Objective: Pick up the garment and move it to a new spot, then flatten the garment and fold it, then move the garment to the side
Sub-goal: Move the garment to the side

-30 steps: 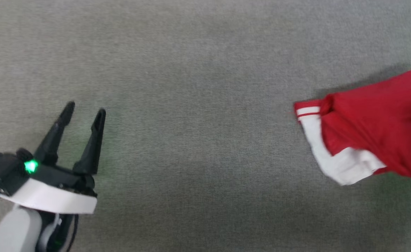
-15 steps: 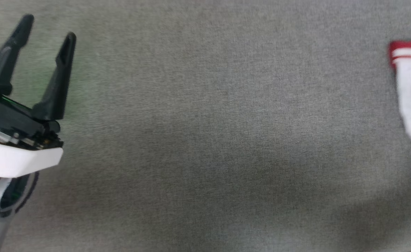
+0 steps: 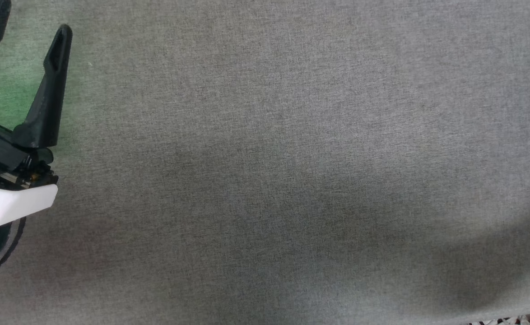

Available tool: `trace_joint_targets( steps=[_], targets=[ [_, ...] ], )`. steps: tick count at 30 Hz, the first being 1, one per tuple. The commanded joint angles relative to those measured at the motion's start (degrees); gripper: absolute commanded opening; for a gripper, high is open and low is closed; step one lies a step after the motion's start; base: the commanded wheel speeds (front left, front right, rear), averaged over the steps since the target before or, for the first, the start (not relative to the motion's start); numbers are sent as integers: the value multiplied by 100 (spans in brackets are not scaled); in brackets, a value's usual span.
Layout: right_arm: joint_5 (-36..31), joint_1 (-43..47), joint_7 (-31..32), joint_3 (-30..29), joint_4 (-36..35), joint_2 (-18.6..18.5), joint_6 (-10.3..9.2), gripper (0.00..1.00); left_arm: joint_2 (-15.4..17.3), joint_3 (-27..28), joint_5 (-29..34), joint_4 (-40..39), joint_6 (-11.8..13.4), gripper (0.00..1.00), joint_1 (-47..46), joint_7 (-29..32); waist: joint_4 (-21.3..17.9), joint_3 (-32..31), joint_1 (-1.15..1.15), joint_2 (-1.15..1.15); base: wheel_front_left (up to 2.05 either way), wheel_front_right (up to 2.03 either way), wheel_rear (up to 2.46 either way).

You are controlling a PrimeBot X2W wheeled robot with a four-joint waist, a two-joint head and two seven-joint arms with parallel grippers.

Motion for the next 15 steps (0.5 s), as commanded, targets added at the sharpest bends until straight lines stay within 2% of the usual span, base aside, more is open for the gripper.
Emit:
trace_joint_targets(
  steps=[1, 2, 3, 4, 9, 13, 15],
  targets=[
    [-41, -55, -90, 59, 92, -26, -15, 0, -20, 26, -7, 27, 14, 100, 84, -29, 13, -53, 0, 0, 0, 0, 0],
    [-76, -44, -142, 120, 152, -57, -15, 13, -54, 34, 4, 58, 14, 100, 114, -29, 20, -105, 0, 0, 0, 0, 0],
    [-119, -1, -221, 181, 190, -109, -15, 46, -101, 41, 13, 91, 14, 100, 130, -29, 30, -171, 0, 0, 0, 0, 0],
    [-137, 64, -285, 259, 221, -155, -15, 100, -147, 29, 27, 126, 14, 100, 155, -29, 48, -251, 0, 0, 0, 0, 0],
    [-9, 540, -530, 915, 152, -504, -15, 100, -480, 52, 102, 476, 14, 100, 476, -29, 175, -800, 0, 0, 0, 0, 0],
    [283, 1035, -679, 1706, -60, -738, -16, 100, -735, 81, 131, 866, 14, 100, 870, -28, 283, -1322, 0, 0, 0, 0, 0],
    [367, 1279, -794, 2130, -166, -743, -15, 100, -870, 109, 159, 1073, 14, 100, 1071, -29, 336, -1589, 0, 0, 0, 0, 0]
  ],
)
